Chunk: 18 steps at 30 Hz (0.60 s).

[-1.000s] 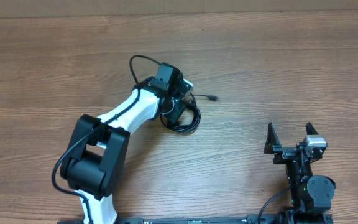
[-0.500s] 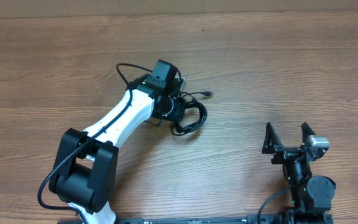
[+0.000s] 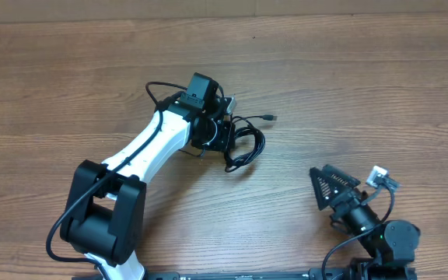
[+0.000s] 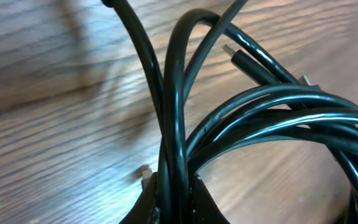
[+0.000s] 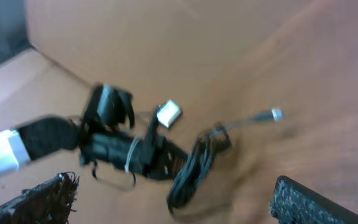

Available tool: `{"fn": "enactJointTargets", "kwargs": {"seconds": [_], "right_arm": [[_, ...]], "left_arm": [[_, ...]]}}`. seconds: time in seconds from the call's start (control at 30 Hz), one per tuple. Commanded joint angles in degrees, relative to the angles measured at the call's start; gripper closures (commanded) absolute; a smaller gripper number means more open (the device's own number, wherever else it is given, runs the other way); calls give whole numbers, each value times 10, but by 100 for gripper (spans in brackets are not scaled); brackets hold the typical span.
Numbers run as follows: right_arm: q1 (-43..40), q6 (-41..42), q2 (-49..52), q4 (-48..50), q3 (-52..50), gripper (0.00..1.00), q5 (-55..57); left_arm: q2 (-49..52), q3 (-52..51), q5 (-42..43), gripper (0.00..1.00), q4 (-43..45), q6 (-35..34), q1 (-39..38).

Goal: Untangle cables
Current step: 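Swing the right gripper toward the coil held by the left gripper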

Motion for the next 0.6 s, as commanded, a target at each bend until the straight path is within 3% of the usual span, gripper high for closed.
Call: {"fn": "enactJointTargets", "kwargs": {"seconds": [0.0,0.03,0.07,0.17,0.27,0.33,0.47,0.57], "right_arm": [[-2,-43,13,-45,38,0,-29],[-2,-60,24,-79,55,0,-29],[-2,-80,42,-125,79,0,-29],[-2,-128,106,-231,147,0,-17],[-2,-166,165,-293,199,0,-16],[-2,-193,205,-318,228,0,-41],[-2,-229,278,-282,247,0,-177],[-2,-229,306,-262,246,0,-177]], "left_arm": [[-21,14,-74,81,-6,17,1],[-21,14,-74,73,-9,17,1],[-21,14,-74,56,-14,10,1],[-21,14,-72,41,-31,11,-1],[-21,14,-71,38,-37,30,-2],[-21,14,-71,38,-37,84,-2],[-21,14,-71,40,-25,236,-6],[-21,14,-72,41,-7,248,-10]]}}
